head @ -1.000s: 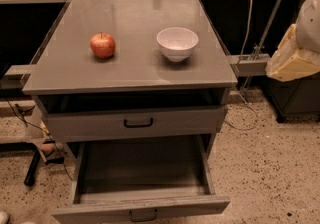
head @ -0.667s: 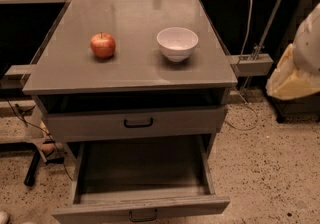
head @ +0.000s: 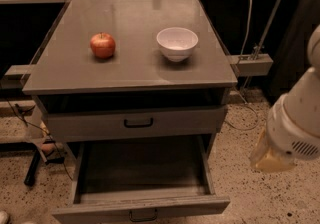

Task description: Close middle drawer

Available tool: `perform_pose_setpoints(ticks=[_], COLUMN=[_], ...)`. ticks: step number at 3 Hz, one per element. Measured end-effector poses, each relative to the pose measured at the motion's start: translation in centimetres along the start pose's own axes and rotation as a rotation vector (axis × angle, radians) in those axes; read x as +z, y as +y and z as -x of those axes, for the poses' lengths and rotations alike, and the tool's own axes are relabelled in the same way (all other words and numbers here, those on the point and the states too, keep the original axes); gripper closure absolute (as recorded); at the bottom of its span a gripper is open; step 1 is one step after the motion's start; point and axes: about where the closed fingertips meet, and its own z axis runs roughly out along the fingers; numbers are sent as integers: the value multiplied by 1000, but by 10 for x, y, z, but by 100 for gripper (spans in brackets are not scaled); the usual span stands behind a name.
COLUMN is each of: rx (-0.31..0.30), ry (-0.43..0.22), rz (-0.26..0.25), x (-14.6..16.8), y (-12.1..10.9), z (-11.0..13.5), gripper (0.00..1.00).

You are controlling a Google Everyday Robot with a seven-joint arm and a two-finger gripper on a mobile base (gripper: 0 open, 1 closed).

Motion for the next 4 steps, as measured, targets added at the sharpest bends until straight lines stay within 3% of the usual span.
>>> perform_pose_setpoints(ticks=[1, 2, 3, 4], rx=[2, 3, 55, 144], ry=[23, 24, -17, -99], rz=[35, 39, 119, 239], x=[15, 17, 63, 139], y=[11, 12, 27, 38], z=[-8, -8, -6, 7], gripper=[100, 100, 100, 100])
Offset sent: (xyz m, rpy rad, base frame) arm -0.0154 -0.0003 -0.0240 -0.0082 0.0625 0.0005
